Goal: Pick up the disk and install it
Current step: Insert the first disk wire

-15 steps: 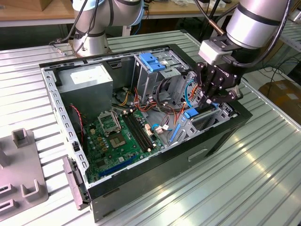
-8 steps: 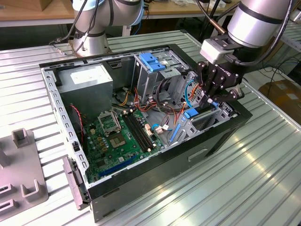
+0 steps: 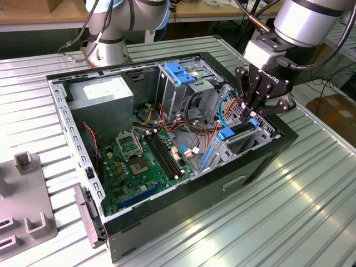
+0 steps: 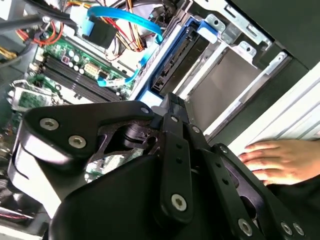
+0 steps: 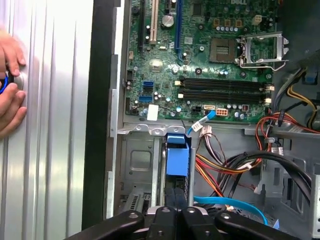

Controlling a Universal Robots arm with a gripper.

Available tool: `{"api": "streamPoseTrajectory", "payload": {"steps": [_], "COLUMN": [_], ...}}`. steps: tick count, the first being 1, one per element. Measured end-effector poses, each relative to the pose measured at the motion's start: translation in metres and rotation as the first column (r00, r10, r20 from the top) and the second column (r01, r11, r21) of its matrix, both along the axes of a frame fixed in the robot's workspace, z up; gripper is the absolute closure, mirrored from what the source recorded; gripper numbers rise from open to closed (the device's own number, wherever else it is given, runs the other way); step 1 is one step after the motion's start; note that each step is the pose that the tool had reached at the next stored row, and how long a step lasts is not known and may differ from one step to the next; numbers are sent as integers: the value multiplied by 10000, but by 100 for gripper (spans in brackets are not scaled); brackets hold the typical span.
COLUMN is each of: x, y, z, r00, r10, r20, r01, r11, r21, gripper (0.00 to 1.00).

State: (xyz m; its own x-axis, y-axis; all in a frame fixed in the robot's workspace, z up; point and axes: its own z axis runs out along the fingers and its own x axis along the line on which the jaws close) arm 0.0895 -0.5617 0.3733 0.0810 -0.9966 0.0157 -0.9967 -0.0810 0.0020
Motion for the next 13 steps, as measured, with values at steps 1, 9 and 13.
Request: {"api": "streamPoseTrajectory", "payload": {"steps": [1,9,13], "x": [6,100,154], "y": [0,8,21], "z": [1,0,0], "r00": [10000,9996,9993], "r10": [59,267,374], "r20": [0,0,1], "r01": [-59,-267,-374], "r11": [10000,9996,9993], "r21": [-2,0,-2], "gripper": [89,89,89]}}
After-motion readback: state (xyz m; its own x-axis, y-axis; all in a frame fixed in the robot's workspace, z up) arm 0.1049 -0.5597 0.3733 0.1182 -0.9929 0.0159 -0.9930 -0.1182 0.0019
